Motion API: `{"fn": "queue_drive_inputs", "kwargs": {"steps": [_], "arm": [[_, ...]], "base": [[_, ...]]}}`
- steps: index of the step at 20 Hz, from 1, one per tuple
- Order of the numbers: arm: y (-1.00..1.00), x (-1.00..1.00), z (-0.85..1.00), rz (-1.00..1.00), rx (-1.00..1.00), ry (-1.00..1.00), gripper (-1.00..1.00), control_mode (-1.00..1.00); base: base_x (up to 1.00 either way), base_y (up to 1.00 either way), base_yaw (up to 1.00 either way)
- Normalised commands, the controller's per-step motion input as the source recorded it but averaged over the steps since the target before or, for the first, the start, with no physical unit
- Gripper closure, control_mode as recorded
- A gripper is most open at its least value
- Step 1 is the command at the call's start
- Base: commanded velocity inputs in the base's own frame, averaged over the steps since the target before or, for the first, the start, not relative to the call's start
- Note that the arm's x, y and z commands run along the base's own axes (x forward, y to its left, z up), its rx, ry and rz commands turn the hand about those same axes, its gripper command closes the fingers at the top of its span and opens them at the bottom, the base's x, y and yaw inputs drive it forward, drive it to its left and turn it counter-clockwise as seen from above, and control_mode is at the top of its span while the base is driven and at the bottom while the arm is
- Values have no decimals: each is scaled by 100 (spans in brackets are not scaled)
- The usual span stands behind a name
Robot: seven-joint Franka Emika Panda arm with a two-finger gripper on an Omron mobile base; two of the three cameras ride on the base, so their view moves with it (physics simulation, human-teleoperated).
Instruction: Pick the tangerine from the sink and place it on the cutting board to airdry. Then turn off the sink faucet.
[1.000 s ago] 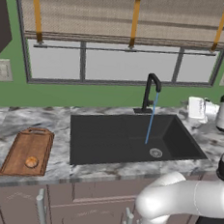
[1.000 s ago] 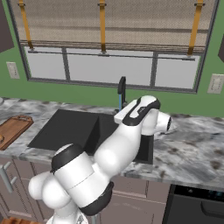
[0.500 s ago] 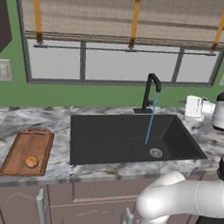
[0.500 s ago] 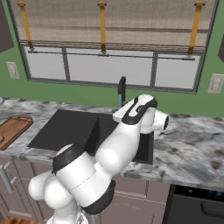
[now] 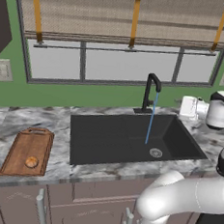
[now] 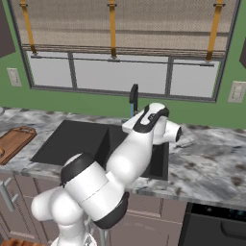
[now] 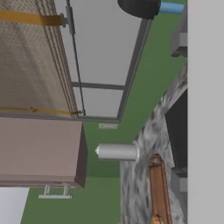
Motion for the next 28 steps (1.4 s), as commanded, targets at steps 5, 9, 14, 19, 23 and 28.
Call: {"fn": "queue_drive_inputs", "kwargs": {"steps": [5, 9, 14, 19, 23, 28], "arm": [[0, 26, -12, 0, 0, 0, -100, -100], [-7, 30, -8, 0, 0, 0, -100, -100], [-19, 31, -6, 0, 1, 0, -100, -100], [-27, 29, -4, 0, 1, 0, -100, -100], [-21, 31, -8, 0, 2, 0, -100, -100], [-10, 30, -10, 0, 2, 0, -100, -100]], "base": [[0, 0, 0], [0, 0, 0], [0, 0, 0], [0, 0, 0], [0, 0, 0], [0, 0, 0]]}}
